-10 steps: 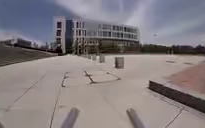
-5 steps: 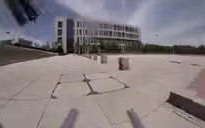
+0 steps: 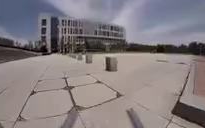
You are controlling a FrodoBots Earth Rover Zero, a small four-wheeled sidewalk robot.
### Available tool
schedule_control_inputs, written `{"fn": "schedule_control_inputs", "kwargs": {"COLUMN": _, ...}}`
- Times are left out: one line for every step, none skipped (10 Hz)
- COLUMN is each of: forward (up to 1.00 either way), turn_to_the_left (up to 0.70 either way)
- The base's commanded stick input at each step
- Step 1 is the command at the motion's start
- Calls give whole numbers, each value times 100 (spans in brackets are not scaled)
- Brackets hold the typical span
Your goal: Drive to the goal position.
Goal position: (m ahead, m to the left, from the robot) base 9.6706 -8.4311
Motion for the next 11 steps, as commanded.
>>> {"fn": "schedule_control_inputs", "kwargs": {"forward": 100, "turn_to_the_left": -40}}
{"fn": "schedule_control_inputs", "kwargs": {"forward": 100, "turn_to_the_left": -40}}
{"fn": "schedule_control_inputs", "kwargs": {"forward": 100, "turn_to_the_left": -40}}
{"fn": "schedule_control_inputs", "kwargs": {"forward": 100, "turn_to_the_left": -40}}
{"fn": "schedule_control_inputs", "kwargs": {"forward": 100, "turn_to_the_left": -40}}
{"fn": "schedule_control_inputs", "kwargs": {"forward": 100, "turn_to_the_left": -40}}
{"fn": "schedule_control_inputs", "kwargs": {"forward": 100, "turn_to_the_left": -40}}
{"fn": "schedule_control_inputs", "kwargs": {"forward": 100, "turn_to_the_left": -40}}
{"fn": "schedule_control_inputs", "kwargs": {"forward": 100, "turn_to_the_left": -40}}
{"fn": "schedule_control_inputs", "kwargs": {"forward": 100, "turn_to_the_left": -40}}
{"fn": "schedule_control_inputs", "kwargs": {"forward": 100, "turn_to_the_left": -40}}
